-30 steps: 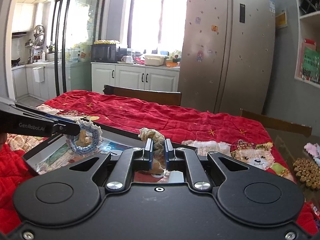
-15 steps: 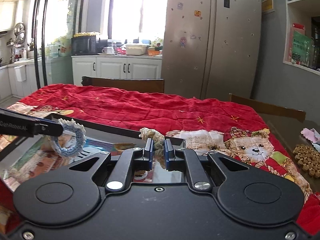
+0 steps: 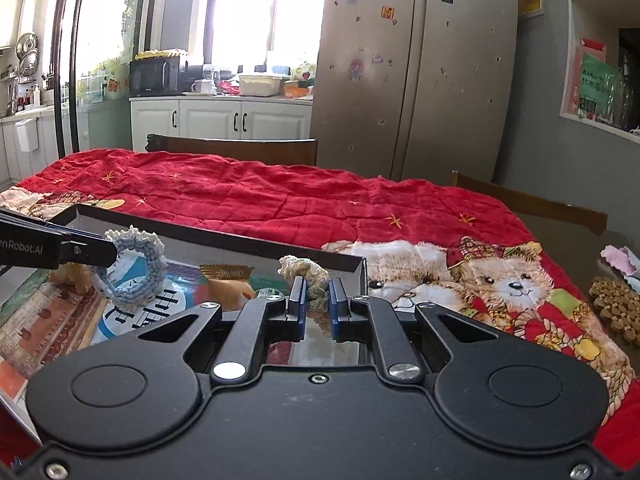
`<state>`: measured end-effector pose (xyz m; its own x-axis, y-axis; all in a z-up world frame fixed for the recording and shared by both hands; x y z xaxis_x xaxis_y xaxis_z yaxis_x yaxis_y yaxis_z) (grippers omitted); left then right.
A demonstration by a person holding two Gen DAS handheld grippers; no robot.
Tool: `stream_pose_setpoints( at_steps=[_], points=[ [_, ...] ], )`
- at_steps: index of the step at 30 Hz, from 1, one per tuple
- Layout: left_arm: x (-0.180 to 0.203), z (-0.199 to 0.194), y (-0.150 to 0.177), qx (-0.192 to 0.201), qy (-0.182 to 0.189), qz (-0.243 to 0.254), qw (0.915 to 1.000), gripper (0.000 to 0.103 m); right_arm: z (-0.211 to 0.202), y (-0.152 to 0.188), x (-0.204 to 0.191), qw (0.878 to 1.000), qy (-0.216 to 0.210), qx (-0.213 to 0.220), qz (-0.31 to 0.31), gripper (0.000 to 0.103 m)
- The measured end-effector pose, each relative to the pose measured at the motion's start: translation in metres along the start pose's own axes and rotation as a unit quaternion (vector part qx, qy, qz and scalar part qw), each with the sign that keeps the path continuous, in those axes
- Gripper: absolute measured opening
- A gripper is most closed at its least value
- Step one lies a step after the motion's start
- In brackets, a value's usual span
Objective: Organize objects
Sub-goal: 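Lower and open the left tool over the tray while the right tool releases the cream scrunchie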
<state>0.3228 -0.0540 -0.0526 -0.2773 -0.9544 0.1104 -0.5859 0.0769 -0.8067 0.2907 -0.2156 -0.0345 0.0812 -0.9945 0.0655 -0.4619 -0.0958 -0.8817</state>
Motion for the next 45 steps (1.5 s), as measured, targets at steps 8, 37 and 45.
stream_pose_setpoints(
  at_steps=[8,37,45],
  points=[
    [-0.002,0.006,0.005,-0.012,-0.013,0.009,0.9998,0.014,0.005,0.003,0.000,1.000,-0.010,-0.010,0.004,0.011],
    [-0.003,0.012,0.010,-0.020,-0.029,0.023,0.9991,0.024,0.011,0.008,-0.004,0.999,-0.029,-0.034,-0.006,0.016],
    [-0.003,0.010,0.008,-0.015,-0.031,0.025,0.9991,0.038,0.012,0.008,-0.005,0.999,-0.031,-0.036,-0.009,0.023]
  ],
)
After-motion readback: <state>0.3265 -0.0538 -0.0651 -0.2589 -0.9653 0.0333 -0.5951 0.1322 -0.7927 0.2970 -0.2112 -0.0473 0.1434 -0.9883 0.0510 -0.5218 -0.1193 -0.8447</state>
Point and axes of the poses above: each gripper's, at about its wrist camera, not at the fingertips, and z roughly the way its jaws point, x to its right, y to its underside, the point moved 8 cm from there along z, roughly the way its jaws point, and after that the axes turned 2 degrees about z, right-handed, at the moved point
